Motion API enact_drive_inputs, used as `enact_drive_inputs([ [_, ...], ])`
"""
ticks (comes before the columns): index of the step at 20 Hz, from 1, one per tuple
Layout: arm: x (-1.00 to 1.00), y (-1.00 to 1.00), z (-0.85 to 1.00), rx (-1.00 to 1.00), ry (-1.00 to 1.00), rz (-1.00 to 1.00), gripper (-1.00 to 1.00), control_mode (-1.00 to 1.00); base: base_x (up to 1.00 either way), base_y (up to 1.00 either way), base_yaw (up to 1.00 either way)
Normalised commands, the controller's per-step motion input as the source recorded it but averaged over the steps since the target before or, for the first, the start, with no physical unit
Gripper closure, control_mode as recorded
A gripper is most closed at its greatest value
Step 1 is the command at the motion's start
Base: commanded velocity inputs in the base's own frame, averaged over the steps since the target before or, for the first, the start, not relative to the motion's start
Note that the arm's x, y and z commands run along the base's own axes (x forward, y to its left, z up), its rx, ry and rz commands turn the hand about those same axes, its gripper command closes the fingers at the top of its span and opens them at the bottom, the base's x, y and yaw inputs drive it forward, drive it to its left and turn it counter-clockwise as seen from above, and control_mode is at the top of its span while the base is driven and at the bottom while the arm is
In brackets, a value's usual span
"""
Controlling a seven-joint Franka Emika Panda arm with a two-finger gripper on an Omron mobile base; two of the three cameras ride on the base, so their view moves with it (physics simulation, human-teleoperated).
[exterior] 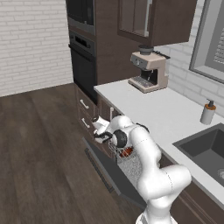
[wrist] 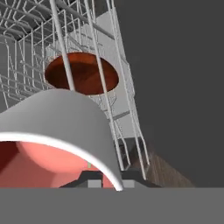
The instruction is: Pick up the cup and bowl from the counter, place them in the dishwasher, and close the dishwasher door.
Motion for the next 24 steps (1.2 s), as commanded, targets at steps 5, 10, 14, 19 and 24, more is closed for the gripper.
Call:
enact_drive_inputs([
  [5, 0.32, -0.08, -0.35, 0.0, -0.03, 0.0, 1.0, -1.0, 0.0, 0.0, 0.0],
  [10, -0.81, 0.12, 0.22, 0.0, -0.23, 0.0, 1.0, -1.0, 0.0, 0.0, 0.0],
  [14, -0.6, -0.21, 0.24, 0.0, -0.33, 0.0, 1.0, -1.0, 0.0, 0.0, 0.0],
  [19, -0.09, -0.32, 0.03, 0.0, -0.21, 0.0, 1.0, -1.0, 0.0, 0.0, 0.0],
  [24, -0.39, -0.33, 0.11, 0.01, -0.14, 0.0, 1.0, -1.0, 0.0, 0.0, 0.0],
])
